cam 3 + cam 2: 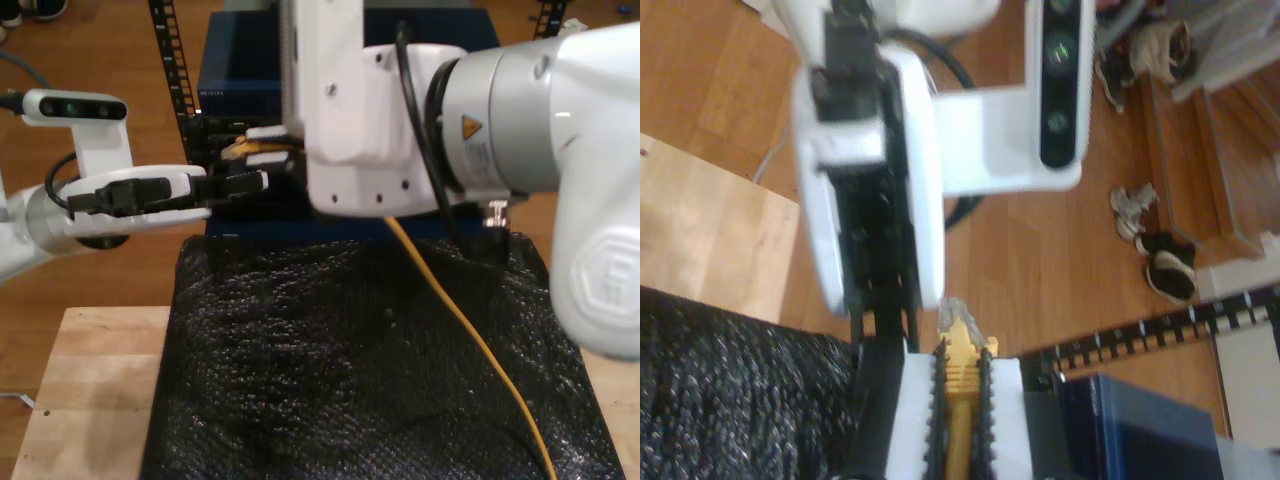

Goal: Grab the cable and plug it in

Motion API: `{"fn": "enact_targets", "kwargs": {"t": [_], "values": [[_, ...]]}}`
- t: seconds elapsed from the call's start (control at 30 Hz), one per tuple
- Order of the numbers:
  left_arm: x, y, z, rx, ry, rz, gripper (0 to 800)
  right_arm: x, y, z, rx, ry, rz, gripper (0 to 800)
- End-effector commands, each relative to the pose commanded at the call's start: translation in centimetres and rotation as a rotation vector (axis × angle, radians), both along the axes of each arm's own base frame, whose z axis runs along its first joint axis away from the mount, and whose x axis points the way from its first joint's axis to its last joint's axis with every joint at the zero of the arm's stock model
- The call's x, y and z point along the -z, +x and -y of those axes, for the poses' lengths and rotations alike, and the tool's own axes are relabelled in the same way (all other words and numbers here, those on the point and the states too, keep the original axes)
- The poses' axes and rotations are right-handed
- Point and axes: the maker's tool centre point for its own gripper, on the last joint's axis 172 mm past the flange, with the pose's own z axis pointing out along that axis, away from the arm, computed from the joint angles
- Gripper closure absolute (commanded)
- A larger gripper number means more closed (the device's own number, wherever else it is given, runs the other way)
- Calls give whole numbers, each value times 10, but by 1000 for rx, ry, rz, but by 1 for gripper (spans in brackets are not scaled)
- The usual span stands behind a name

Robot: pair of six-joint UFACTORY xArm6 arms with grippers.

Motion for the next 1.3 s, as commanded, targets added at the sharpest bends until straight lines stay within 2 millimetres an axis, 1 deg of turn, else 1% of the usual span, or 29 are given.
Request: {"fn": "enact_targets", "kwargs": {"t": [0.1,0.23,0.33,0.4,0.47,0.57,0.67,0.73,0.77,0.87,1.03,1.1,1.17,1.3], "values": [[0,3,4,-32,38,19,6,-1,14,12,48,11,-18,799],[-2,8,-5,-83,73,41,2,1,29,32,97,8,-26,800],[5,16,-9,-127,131,53,2,7,33,40,112,-2,-39,800],[13,16,-8,-129,190,58,2,11,37,48,130,-7,-50,800],[24,11,-6,-117,257,65,2,16,42,60,153,-13,-74,800],[33,9,-5,-119,330,82,2,27,46,77,201,-7,-161,800],[33,11,-13,-145,375,104,2,28,55,103,261,2,-214,800],[35,12,-20,-150,402,112,1,33,64,120,298,-3,-236,800],[36,12,-23,-150,422,119,1,36,66,125,309,-3,-245,800],[36,10,-32,-144,483,151,1,47,70,128,316,-14,-269,800],[33,4,-40,-141,559,229,1,55,73,127,322,-22,-289,800],[36,3,-51,-153,588,252,1,56,73,127,328,-17,-301,800],[40,2,-66,-175,612,269,1,61,74,126,334,-16,-324,800],[53,-2,-89,-201,658,293,1,66,72,125,329,-22,-340,800]]}}
